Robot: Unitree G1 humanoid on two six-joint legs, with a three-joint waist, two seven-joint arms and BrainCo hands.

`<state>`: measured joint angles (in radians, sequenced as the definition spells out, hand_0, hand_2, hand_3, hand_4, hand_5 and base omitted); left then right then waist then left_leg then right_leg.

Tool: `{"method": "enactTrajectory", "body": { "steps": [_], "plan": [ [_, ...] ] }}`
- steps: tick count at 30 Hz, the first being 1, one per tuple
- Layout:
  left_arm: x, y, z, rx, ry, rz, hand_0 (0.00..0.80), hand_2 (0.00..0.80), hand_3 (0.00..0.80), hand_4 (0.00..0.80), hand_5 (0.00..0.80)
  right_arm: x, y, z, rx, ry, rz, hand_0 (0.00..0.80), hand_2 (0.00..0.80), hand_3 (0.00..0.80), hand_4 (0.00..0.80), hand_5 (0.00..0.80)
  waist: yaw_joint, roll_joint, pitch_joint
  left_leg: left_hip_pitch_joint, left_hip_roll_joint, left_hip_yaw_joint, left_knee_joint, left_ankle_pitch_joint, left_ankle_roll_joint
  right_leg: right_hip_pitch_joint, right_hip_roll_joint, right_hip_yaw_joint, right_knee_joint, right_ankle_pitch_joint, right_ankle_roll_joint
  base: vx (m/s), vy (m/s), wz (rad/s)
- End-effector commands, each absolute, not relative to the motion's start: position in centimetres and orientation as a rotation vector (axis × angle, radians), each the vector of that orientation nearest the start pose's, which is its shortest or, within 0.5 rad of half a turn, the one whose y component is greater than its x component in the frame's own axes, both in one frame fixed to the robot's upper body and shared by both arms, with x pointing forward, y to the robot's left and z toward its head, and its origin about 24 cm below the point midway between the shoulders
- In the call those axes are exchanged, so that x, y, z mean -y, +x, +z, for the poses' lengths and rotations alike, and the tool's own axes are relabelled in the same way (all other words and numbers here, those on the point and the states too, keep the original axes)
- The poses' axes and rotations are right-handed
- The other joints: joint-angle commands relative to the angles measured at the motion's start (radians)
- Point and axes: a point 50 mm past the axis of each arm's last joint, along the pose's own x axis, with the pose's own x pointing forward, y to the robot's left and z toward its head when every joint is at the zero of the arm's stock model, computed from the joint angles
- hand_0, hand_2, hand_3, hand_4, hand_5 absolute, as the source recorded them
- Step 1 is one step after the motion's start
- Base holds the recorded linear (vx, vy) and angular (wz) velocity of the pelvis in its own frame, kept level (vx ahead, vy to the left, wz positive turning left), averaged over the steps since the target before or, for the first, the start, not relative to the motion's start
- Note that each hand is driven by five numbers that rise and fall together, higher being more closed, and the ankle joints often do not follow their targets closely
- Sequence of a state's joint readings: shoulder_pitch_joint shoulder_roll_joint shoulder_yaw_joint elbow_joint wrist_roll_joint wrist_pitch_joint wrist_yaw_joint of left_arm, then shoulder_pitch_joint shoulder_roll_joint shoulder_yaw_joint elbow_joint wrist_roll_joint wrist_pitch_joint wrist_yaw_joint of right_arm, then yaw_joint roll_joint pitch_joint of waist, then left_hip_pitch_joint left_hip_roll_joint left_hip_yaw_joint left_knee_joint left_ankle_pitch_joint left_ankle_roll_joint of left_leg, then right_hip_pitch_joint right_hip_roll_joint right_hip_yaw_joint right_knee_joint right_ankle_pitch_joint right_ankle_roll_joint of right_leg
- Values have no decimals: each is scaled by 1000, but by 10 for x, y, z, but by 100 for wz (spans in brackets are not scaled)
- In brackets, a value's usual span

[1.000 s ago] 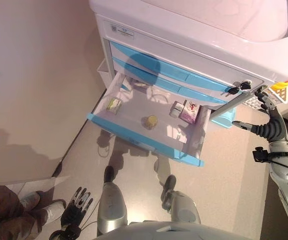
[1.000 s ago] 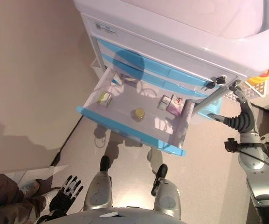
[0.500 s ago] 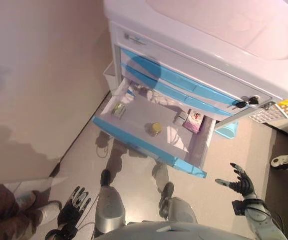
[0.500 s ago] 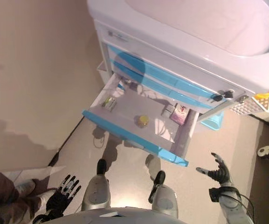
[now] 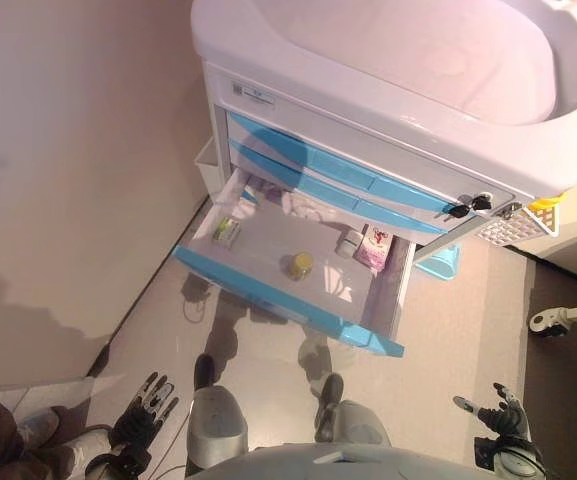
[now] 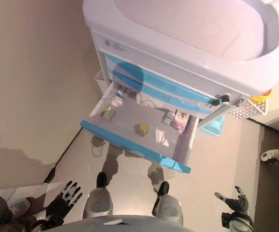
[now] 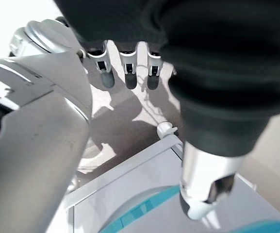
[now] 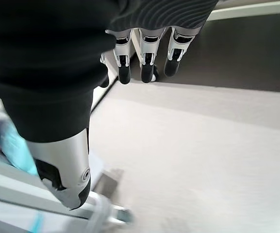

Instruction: Open the drawer and pick up the medicine

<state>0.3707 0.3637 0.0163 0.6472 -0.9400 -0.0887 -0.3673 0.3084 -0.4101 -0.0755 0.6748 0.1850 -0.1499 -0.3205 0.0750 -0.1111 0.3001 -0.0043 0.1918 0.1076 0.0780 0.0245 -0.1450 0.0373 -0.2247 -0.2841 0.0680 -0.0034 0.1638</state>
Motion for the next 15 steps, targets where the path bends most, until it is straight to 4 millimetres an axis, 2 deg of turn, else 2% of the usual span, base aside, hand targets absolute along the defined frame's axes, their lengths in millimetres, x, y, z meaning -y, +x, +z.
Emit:
{"method": "enactTrajectory", "body": {
  "steps": [1,5,11,15],
  "plan": [
    [-273,73,-105,-625,-592,283,0,0,0,0,0,338,114,-50,-488,-388,-625,0,0,0,0,0,-3,16,-6,-6,-7,36,32,-32,72,-49,-10,-14,-2,95,23,-12,44,-3],
    [-268,62,-107,-630,-614,295,0,0,0,0,0,330,136,-13,-285,-459,-487,0,0,0,0,0,-17,23,-17,-4,-14,42,21,-31,76,-58,-15,-10,-4,94,25,-3,60,-8],
    [-262,60,-111,-620,-644,305,0,0,0,0,0,323,169,55,28,-614,-314,0,0,0,0,0,-24,35,-21,-20,-19,43,23,-30,76,-82,-22,-5,7,88,26,-11,67,-7],
    [-259,58,-114,-617,-664,317,0,0,0,0,0,306,183,95,197,-680,-170,0,0,0,0,0,-21,41,-22,-34,-23,36,36,-34,75,-95,-28,-3,23,79,25,11,61,0]
  ]
}}
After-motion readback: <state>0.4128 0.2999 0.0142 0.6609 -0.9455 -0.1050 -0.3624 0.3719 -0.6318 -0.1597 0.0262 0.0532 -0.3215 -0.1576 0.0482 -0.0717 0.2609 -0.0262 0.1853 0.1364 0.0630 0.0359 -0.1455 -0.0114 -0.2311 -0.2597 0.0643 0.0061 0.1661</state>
